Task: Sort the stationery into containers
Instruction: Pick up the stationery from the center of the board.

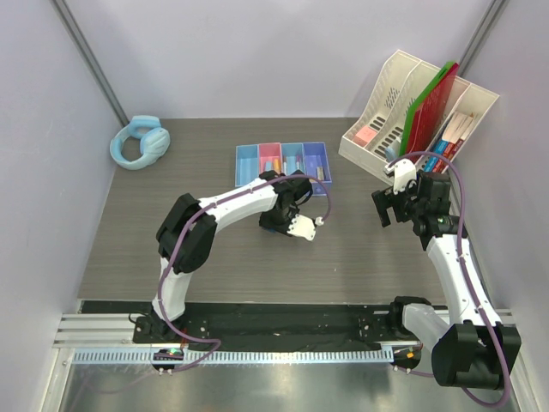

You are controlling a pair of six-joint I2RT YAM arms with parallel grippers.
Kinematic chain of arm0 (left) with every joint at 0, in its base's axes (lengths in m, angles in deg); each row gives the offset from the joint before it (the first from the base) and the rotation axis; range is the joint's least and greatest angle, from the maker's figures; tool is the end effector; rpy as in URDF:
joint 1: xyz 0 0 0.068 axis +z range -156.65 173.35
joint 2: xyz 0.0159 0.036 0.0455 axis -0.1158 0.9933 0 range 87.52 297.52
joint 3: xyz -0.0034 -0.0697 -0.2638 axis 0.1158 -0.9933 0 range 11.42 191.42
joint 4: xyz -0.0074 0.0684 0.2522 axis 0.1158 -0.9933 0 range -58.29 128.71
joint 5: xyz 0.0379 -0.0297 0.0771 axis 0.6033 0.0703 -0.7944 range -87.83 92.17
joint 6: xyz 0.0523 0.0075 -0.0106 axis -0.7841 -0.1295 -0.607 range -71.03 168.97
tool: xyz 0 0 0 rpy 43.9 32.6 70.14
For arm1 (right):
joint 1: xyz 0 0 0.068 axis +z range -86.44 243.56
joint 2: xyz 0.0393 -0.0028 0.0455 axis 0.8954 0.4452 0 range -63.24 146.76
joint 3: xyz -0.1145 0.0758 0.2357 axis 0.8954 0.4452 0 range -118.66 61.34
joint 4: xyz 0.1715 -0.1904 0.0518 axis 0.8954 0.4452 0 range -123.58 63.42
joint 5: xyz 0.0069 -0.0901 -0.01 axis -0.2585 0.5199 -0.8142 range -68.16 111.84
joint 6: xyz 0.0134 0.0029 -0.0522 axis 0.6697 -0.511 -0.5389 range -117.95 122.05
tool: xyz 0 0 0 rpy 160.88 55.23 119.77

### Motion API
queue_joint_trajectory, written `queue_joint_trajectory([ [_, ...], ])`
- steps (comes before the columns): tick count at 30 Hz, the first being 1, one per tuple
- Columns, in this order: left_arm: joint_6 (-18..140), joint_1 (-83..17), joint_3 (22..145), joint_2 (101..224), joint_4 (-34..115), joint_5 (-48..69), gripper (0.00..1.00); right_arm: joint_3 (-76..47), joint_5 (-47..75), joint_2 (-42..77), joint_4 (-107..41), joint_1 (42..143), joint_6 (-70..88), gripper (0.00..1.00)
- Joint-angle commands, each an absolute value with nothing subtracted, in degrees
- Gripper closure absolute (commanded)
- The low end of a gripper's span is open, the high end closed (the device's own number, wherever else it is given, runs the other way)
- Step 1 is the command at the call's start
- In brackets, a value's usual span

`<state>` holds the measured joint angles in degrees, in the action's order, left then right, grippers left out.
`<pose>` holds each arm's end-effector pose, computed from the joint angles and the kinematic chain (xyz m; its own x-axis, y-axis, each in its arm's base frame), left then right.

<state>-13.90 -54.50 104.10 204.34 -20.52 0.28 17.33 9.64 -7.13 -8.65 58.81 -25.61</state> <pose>0.2692 -0.2956 0.1949 0.3533 0.9352 -0.0236 0.9299 -0.3483 0.1180 0.2116 -0.0100 0.2743 -0.4912 -0.4144 -0.7662 -0.3559 0.8983 -0.2577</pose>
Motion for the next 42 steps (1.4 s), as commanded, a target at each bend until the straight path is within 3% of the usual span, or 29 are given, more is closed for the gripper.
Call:
queue_joint_trajectory([
  [1,-12.9,-54.3,103.8,201.1,-20.4,1.3,1.00,16.7,8.6,-8.0,-9.8,58.4,-25.0,0.00],
  [42,-8.7,-57.4,95.8,207.4,-16.1,0.4,1.00,16.5,7.5,-8.8,-9.3,58.2,-25.0,0.00],
])
